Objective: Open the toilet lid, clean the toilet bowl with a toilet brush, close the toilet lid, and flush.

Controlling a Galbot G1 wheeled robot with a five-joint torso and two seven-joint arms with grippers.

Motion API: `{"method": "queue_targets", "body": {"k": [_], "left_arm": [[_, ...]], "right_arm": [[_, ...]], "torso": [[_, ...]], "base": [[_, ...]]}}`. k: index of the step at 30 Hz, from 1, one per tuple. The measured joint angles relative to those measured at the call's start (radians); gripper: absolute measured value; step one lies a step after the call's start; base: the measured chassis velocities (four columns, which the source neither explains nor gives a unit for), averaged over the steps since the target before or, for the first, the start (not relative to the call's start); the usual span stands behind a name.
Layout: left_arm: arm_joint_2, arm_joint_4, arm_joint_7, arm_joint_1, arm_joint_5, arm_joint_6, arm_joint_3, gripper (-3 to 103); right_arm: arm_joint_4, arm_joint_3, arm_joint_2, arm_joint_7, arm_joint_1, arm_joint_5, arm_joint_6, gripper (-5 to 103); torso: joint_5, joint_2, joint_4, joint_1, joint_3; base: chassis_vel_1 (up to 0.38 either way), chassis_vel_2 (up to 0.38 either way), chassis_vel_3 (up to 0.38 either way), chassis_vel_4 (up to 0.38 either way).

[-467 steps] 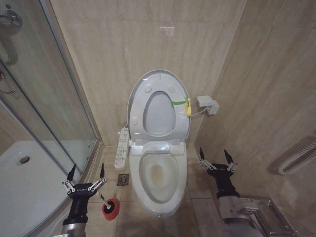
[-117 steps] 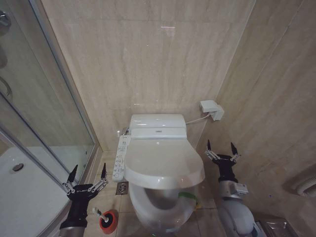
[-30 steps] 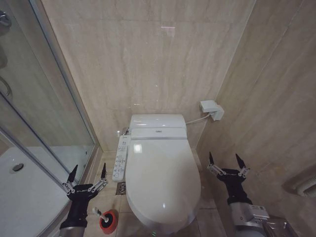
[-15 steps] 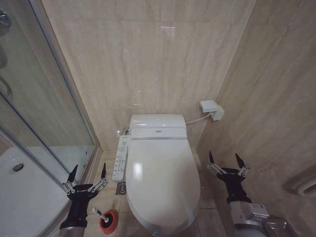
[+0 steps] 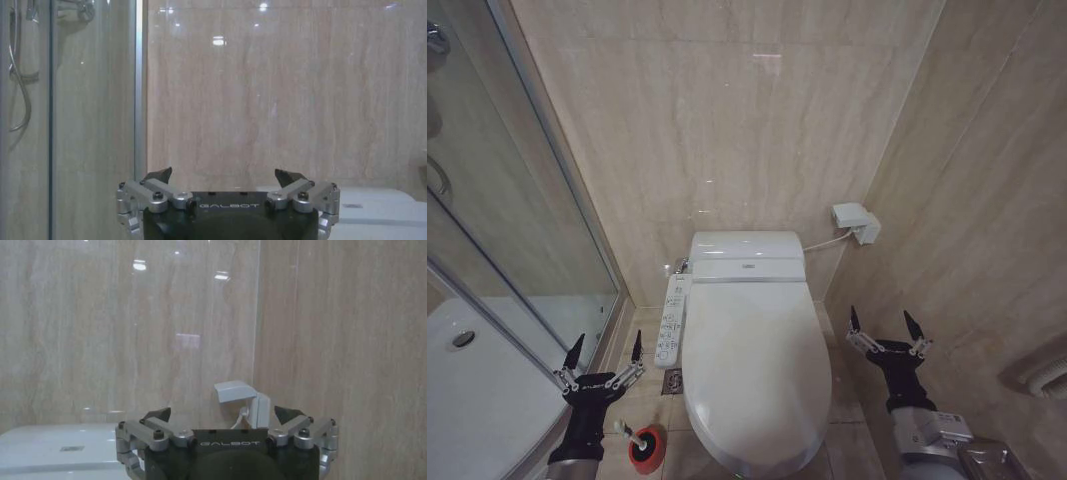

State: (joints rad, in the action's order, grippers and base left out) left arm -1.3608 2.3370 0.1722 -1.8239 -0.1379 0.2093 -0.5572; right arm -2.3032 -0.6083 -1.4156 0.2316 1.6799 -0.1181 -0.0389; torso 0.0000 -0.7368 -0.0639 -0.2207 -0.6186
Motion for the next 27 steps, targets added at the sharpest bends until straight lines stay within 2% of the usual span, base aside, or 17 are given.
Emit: {"method": "queue_targets", "body": {"k": [27], "left_arm": [[0.000,0.000,0.000,0.000,0.000,0.000,0.000,100]], "right_arm": [[-0.001,0.000,0.000,0.000,0.000,0.000,0.000,100]], "torso": [[0.0000,0.000,0.0000,0.000,0.000]], "base": [[0.000,0.000,0.000,0.000]]}}
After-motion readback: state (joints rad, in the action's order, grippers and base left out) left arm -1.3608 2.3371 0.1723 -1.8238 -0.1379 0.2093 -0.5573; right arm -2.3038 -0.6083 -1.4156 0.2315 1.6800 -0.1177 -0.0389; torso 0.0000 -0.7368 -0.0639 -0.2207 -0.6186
